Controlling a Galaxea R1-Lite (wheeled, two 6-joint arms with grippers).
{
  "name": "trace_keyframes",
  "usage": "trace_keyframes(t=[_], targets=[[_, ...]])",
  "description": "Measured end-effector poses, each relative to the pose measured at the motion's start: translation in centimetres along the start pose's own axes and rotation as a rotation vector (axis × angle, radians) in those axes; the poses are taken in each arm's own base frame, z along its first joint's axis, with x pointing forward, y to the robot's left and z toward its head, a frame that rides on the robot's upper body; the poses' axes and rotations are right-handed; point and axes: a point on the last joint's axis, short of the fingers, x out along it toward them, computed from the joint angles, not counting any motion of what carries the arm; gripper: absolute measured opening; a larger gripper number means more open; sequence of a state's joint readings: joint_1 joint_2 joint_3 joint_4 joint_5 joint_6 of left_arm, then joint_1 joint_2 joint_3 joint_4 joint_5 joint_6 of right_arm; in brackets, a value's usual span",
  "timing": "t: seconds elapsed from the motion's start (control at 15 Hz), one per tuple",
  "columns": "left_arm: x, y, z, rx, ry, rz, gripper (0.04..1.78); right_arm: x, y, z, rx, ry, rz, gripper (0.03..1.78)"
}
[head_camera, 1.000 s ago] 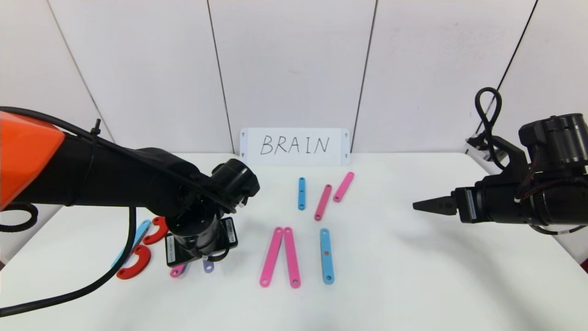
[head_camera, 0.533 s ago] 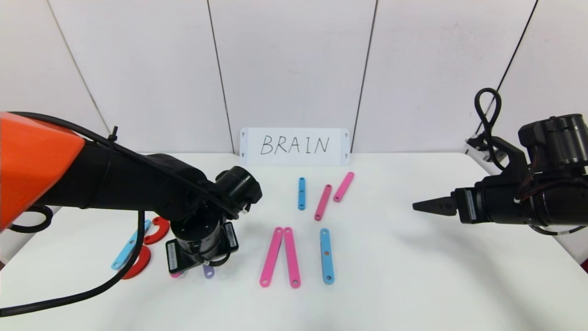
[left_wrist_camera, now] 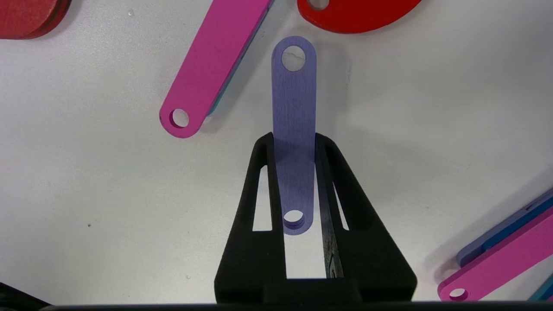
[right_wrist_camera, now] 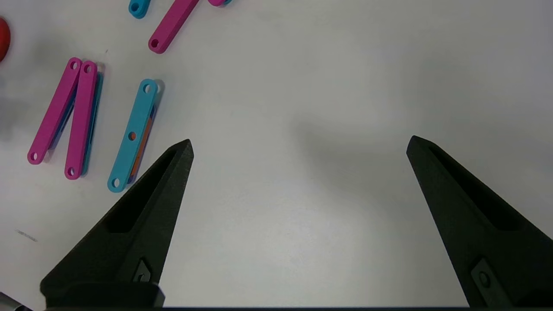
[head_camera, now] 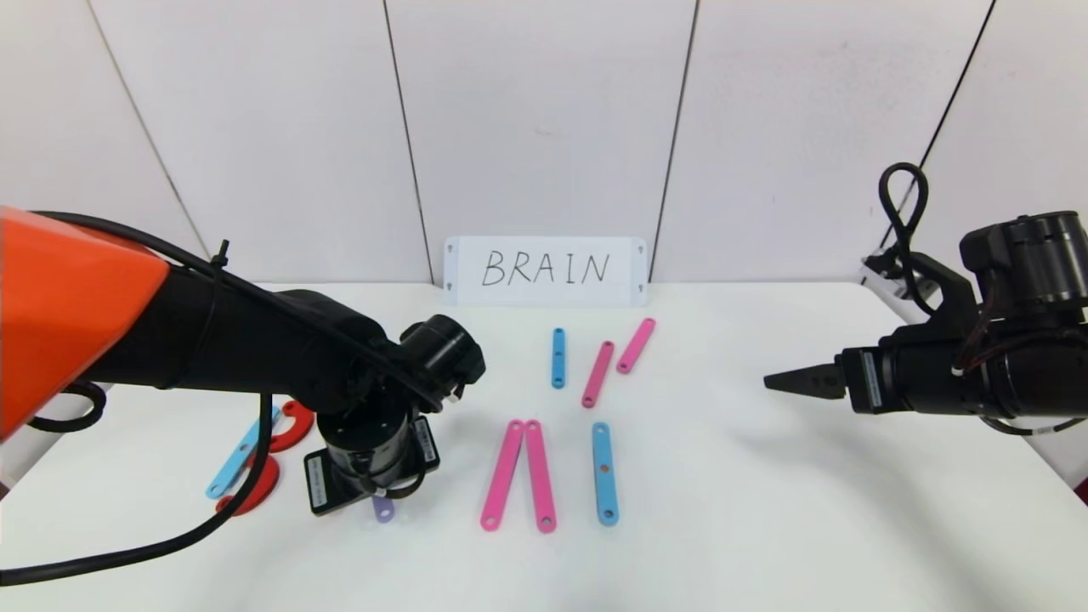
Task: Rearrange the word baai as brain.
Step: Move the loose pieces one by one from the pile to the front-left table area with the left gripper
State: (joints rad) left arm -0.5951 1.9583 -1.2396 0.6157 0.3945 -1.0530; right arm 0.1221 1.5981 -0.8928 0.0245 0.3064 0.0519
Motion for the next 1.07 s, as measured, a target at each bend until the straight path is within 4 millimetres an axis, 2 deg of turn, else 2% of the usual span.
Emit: trace_keyframes(t=[0.73, 0.93, 1.07], targets=[[0.8, -0.1, -0.4, -0.011, -0.018, 0.027, 0.3, 0.0, 0.0, 0.0, -0.001, 0.0, 0.001, 1.73], [1.0, -0.2, -0.4, -0.013, -0.023, 0.036, 0.51, 0.0, 0.0, 0.0, -0.001, 0.001, 0.001, 1.73], [1.1, -0.2, -0.4, -0.013, -0.022, 0.038, 0.8, 0.0, 0.0, -0.1, 0.0, 0.002, 0.001, 1.73]])
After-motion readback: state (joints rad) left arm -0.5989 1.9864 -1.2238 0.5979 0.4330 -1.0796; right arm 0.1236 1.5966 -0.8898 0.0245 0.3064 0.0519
